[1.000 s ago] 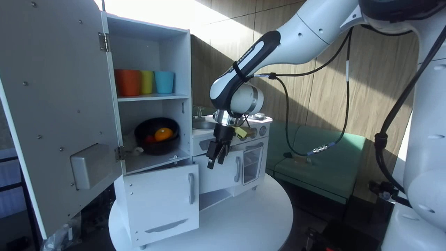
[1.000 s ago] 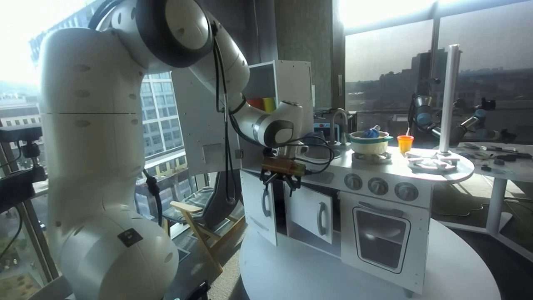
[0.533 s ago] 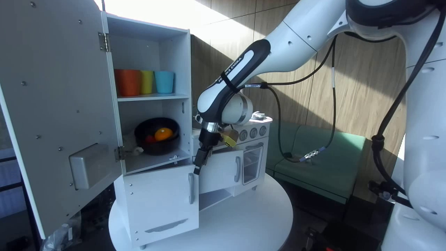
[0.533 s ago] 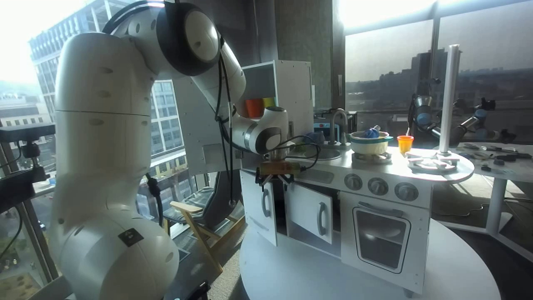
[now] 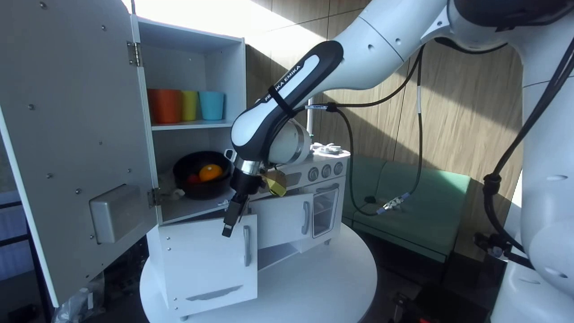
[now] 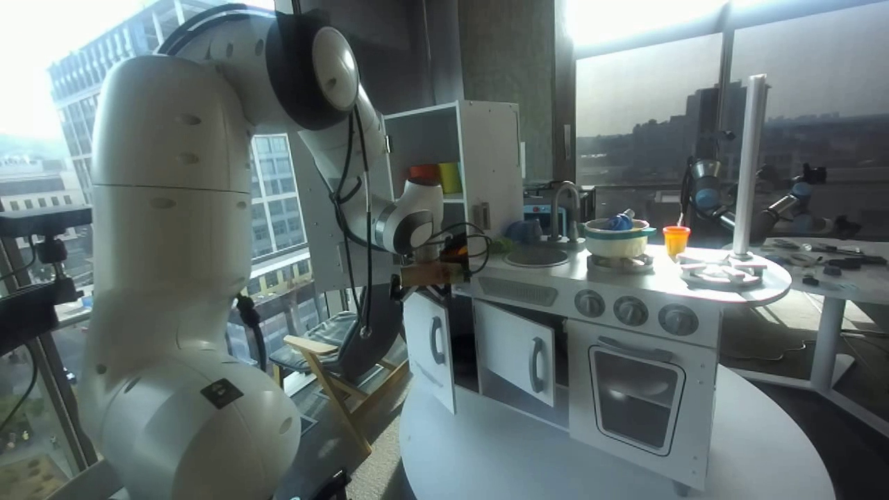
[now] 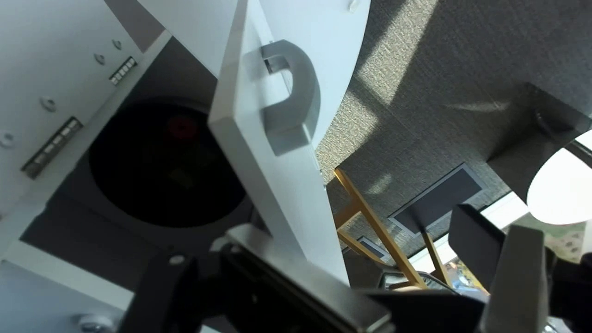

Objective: Open all the cabinet doors.

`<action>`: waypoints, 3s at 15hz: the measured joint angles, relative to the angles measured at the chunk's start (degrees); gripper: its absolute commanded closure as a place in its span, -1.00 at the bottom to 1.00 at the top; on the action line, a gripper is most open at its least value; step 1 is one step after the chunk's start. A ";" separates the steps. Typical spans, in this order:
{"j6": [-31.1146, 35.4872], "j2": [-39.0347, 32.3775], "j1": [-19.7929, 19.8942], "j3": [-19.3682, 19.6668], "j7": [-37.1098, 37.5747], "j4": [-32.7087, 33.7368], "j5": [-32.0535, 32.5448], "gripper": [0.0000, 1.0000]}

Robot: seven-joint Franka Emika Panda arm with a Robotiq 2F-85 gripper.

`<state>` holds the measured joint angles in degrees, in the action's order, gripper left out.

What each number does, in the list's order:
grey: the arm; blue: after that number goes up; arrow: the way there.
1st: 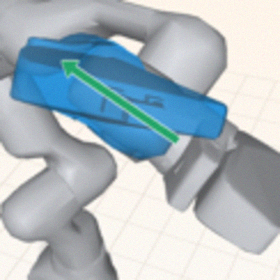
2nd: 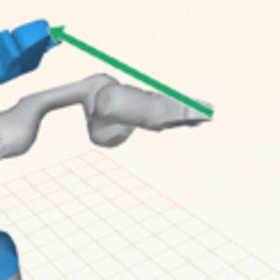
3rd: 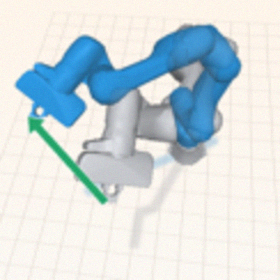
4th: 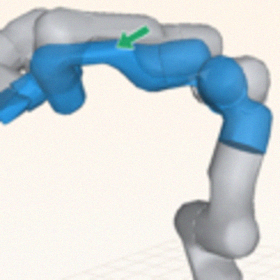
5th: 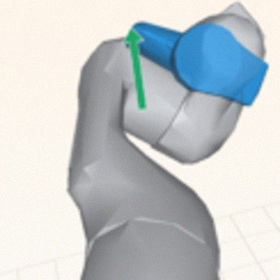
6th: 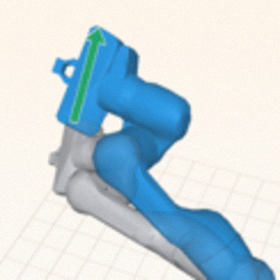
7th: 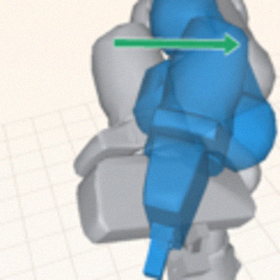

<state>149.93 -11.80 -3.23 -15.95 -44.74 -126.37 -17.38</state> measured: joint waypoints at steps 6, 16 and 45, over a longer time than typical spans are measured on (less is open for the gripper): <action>-8.82 1.64 -0.40 -3.01 -1.50 0.15 -8.85 -1.00; -23.56 7.01 -2.53 -0.75 -2.60 1.84 -18.34 -1.00; -14.45 22.90 4.61 24.94 16.24 -12.61 9.51 -1.00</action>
<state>135.48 11.10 1.37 8.99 -28.50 -138.99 -7.86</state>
